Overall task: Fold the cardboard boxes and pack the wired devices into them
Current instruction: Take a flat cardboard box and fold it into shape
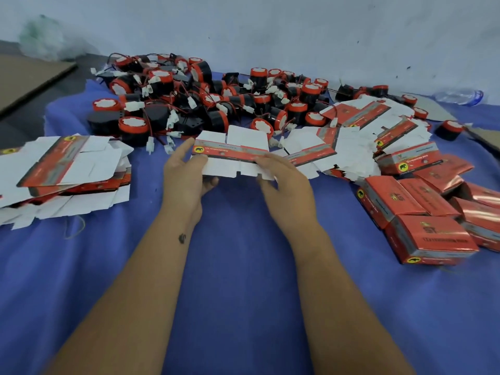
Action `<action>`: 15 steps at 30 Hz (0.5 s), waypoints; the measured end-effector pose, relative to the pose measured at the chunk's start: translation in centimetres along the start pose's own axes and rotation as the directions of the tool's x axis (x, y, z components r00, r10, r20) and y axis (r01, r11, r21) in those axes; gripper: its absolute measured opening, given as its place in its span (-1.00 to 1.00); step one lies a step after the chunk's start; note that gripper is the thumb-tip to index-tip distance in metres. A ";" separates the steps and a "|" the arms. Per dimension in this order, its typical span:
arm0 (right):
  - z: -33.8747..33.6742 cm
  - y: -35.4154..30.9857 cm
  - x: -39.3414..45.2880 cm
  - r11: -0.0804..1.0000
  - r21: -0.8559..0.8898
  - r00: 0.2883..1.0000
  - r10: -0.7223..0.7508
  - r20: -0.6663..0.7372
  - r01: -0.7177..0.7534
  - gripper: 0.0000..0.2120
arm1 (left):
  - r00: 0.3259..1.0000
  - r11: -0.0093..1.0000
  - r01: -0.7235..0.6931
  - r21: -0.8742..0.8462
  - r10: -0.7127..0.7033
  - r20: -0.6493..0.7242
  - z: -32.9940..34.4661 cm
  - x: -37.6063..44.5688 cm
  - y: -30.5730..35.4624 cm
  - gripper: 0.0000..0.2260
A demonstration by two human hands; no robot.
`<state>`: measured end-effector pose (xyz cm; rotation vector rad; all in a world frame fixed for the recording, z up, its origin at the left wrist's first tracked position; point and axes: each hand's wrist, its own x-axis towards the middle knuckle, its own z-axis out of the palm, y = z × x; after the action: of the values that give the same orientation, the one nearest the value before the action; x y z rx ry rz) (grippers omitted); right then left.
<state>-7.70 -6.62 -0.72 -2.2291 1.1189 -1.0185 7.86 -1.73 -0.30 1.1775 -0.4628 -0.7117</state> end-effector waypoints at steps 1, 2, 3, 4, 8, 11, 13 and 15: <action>0.0 0.1 -0.1 1.000 -0.009 1.000 -0.002 0.004 0.002 -0.66 | 1.000 1.000 -0.001 -0.022 0.001 0.004 0.0 0.0 0.0 -0.60; 0.1 0.1 -0.2 0.999 -0.036 1.000 -0.028 0.001 0.028 -0.67 | 1.000 0.998 0.002 -0.058 -0.002 0.003 0.0 -0.1 0.0 -0.63; 0.2 0.0 -0.3 0.995 -0.073 0.998 -0.067 -0.005 0.067 -0.68 | 1.000 0.995 0.004 -0.101 -0.004 0.007 -0.1 -0.1 0.0 -0.65; 0.3 -0.2 -0.4 0.989 -0.112 0.995 -0.099 -0.009 0.097 -0.69 | 1.000 0.990 0.005 -0.138 -0.002 0.023 -0.2 -0.1 0.0 -0.68; 0.4 -0.5 -0.5 0.969 -0.212 0.992 -0.115 0.053 0.124 -0.66 | 0.992 0.991 -0.051 -0.124 0.065 0.110 0.2 -0.5 0.1 -0.73; 0.6 -0.8 -0.4 0.975 -0.189 0.989 -0.094 0.114 0.115 -0.65 | 0.984 0.988 -0.131 -0.087 0.140 0.113 0.9 -0.7 0.1 -0.71; 0.9 -1.0 -0.3 0.978 -0.169 0.987 -0.105 0.125 0.125 -0.69 | 0.964 0.974 -0.225 -0.040 0.228 0.137 1.1 -0.8 0.2 -0.70; 1.1 -1.1 -0.2 0.985 -0.133 0.988 -0.089 0.128 0.106 -0.70 | 0.933 0.952 -0.305 0.018 0.295 0.205 1.1 -0.8 0.1 -0.71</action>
<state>-6.35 -5.80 -0.80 -2.4432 1.0662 -0.8517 6.56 -1.90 0.16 1.0546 -0.8154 -0.5565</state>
